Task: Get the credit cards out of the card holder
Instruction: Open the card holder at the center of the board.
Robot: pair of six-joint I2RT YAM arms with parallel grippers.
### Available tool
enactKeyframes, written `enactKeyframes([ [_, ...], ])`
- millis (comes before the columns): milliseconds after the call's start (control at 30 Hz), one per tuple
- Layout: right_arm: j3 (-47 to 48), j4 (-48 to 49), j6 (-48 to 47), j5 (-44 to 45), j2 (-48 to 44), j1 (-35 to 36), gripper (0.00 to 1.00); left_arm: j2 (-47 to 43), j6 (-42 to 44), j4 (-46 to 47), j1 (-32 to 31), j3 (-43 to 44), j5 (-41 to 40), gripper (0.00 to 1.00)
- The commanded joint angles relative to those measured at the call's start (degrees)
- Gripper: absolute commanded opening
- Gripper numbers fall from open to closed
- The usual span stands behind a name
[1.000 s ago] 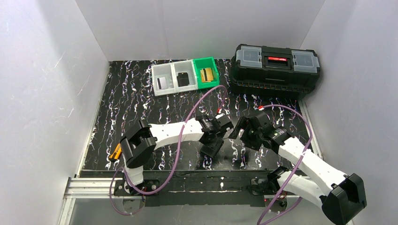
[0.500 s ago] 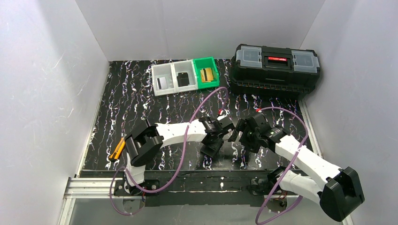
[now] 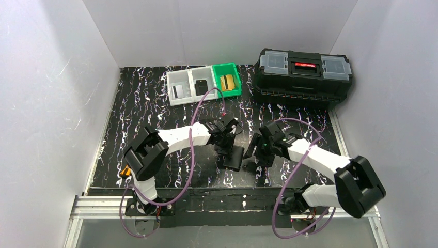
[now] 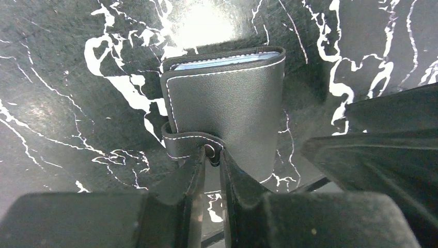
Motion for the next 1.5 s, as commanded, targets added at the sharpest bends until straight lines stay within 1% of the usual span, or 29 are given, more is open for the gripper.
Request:
enactKeyframes([
  [0, 4.85, 4.96, 0.13, -2.82, 6.62, 3.38, 0.73, -3.91, -3.29, 2.83, 2.39, -2.44, 8.32, 0.0],
  [267, 7.42, 5.72, 0.17, -2.71, 12.31, 5.55, 0.67, -6.22, -5.22, 5.05, 3.99, -4.19, 12.47, 0.0],
  [333, 7.52, 5.8, 0.22, -2.67, 13.36, 5.52, 0.61, -6.81, -5.88, 5.73, 4.62, -4.76, 13.37, 0.0],
  [467, 7.71, 5.05, 0.52, -2.1, 15.04, 5.51, 0.36, -8.69, -6.4, 5.82, 5.75, -5.91, 14.19, 0.0],
  [500, 7.73, 4.69, 0.47, -1.8, 15.28, 5.51, 0.32, -9.3, -6.31, 5.66, 6.06, -6.25, 14.1, 0.0],
  [567, 7.61, 4.33, 0.52, -1.62, 15.66, 5.49, 0.28, -10.81, -6.13, 5.12, 7.01, -7.03, 13.92, 0.0],
  [633, 7.48, 4.15, 0.43, -1.64, 15.87, 5.51, 0.27, -12.37, -5.62, 4.06, 7.87, -7.65, 13.56, 0.0],
  [700, 7.47, 4.26, 0.19, -1.91, 16.05, 5.51, 0.28, -14.12, -4.8, 2.76, 8.2, -8.07, 12.98, 0.0],
  [767, 7.68, 4.21, -0.14, -2.11, 15.92, 5.47, 0.31, -15.57, -4.22, 1.49, 8.4, -8.14, 12.7, 0.0],
  [833, 8.37, 3.88, -0.72, -2.3, 15.69, 5.51, 0.39, -16.91, -3.82, 0.24, 8.45, -7.73, 12.8, 0.0],
  [967, 10.65, 2.03, -2.12, -2.17, 14.16, 5.51, 0.59, -19.4, -3.66, -1.5, 8.48, -6.22, 12.6, 0.0],
  [1067, 12.08, 0.7, -2.66, -1.61, 12.62, 5.51, 0.68, -20.04, -3.47, -2.49, 8.49, -4.57, 12.69, 0.0],
  [1167, 13.09, -0.73, -2.89, -0.88, 11.62, 5.51, 0.72, -19.9, -3.72, -2.62, 8.5, -3.4, 13.78, 0.0],
  [1333, 12.95, -2.95, -2.38, 1.33, 9.07, 5.32, 0.74, -19.09, -4.06, -2.58, 8.49, -2.45, 13.92, 0.0],
  [1467, 12.18, -4.95, -2.22, 3.31, 5.26, 4.38, 0.77, -18.93, -4.59, -2.57, 8.5, -1.9, 14.6, 0.0],
])
